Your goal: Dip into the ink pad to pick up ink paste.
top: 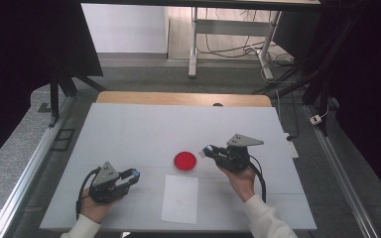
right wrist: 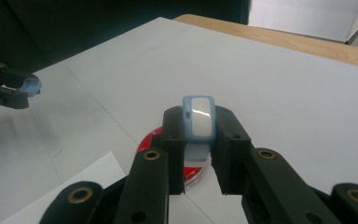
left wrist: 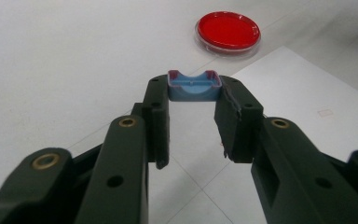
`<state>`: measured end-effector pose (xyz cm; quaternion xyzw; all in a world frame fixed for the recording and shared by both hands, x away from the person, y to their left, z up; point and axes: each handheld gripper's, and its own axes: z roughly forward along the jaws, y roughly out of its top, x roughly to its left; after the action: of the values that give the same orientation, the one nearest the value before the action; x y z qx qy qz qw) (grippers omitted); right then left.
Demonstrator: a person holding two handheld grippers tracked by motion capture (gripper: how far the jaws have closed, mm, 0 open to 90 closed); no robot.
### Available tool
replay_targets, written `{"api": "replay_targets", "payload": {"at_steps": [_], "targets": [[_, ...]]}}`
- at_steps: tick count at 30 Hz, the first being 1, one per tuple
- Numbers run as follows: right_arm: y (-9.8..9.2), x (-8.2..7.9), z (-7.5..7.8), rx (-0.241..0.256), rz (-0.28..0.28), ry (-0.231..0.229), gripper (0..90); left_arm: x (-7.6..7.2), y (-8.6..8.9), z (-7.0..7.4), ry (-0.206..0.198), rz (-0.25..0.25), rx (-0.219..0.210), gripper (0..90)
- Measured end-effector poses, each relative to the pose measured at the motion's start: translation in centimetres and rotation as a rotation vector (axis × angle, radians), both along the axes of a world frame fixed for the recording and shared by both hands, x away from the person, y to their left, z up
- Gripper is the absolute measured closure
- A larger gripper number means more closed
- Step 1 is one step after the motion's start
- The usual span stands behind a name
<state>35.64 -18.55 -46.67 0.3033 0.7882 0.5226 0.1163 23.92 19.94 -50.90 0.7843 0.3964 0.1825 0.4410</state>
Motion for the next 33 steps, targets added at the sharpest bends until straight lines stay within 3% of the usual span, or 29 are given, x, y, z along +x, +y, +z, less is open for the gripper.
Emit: {"api": "replay_targets", "payload": {"at_steps": [14, 33], "targets": [[2.5, 1.4, -0.5, -0.040, 0.029, 0.025, 75.0, 0.2, 0.0, 0.0, 0.002, -0.001, 0.003, 65.7], [4.3, 2.6, -2.0, -0.113, 0.065, 0.051, 74.9, 0.1, -0.2, 0.0, 0.000, -0.002, 0.009, 65.6]]}}
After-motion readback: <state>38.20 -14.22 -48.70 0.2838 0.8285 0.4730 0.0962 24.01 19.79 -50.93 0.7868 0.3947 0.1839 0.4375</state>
